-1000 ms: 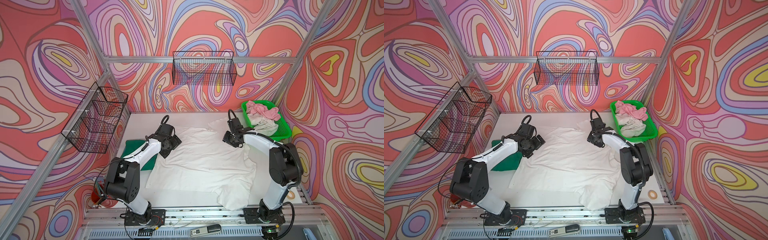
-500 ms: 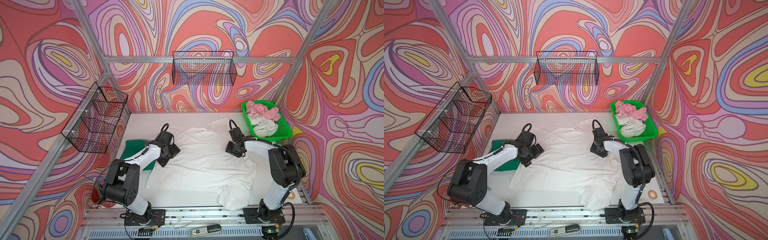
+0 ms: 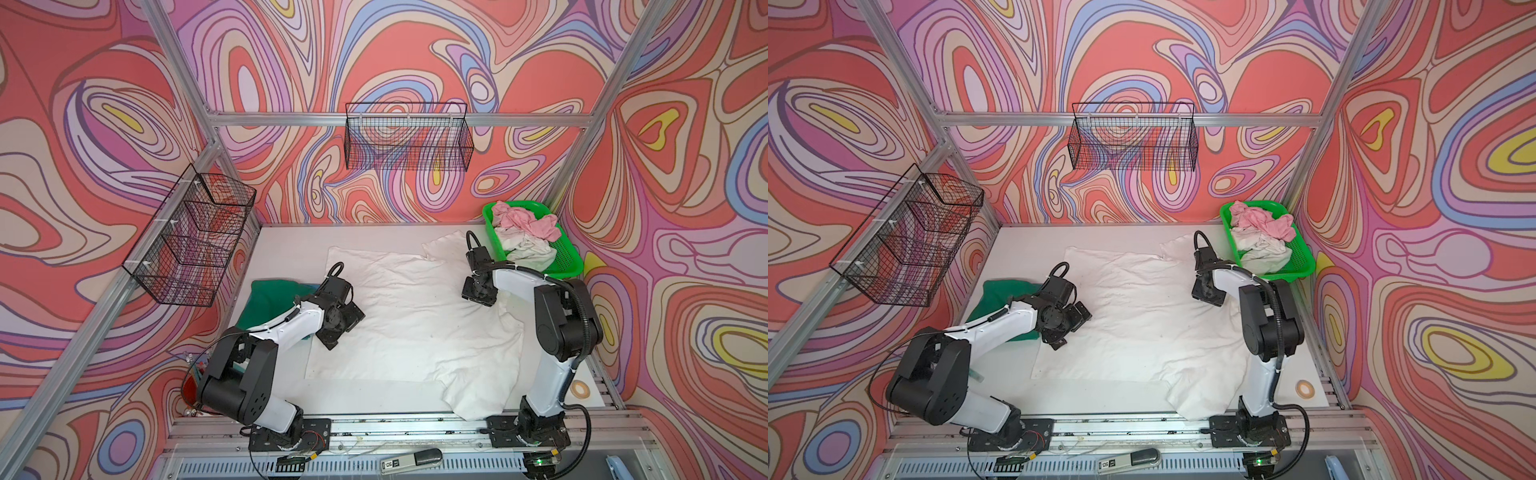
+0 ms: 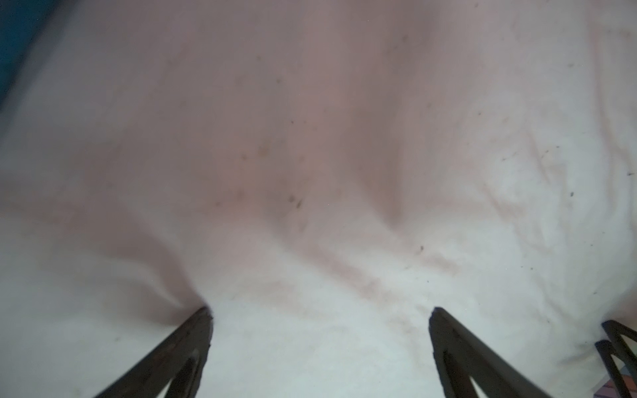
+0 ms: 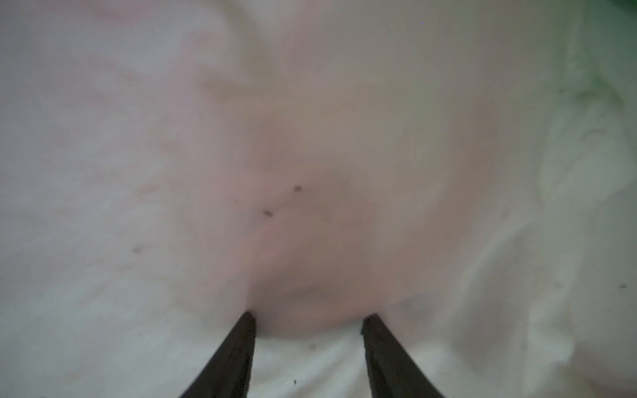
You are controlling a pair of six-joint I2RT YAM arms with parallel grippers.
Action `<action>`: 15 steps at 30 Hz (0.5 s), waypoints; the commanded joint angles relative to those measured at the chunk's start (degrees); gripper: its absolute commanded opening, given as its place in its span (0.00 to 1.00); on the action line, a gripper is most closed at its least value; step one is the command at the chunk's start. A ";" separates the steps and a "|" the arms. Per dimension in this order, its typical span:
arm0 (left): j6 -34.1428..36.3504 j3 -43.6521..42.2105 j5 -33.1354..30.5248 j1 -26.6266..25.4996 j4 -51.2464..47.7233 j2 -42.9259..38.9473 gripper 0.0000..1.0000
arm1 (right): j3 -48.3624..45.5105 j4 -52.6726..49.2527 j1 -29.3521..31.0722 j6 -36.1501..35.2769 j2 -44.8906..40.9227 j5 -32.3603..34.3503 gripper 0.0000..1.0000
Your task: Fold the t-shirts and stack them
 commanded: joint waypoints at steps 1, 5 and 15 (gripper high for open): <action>-3.41 -3.44 -0.76 -1.44 -0.07 -2.10 1.00 | 1.33 -1.41 0.00 -1.56 0.78 -1.39 0.55; -5.49 -8.10 -1.74 -2.63 1.36 -4.72 1.00 | 2.71 -2.45 0.92 -1.94 -1.53 -2.85 0.63; -7.12 -4.96 -3.02 -4.92 -2.41 -9.98 1.00 | 22.16 -9.36 1.10 -3.21 -0.16 -3.03 0.70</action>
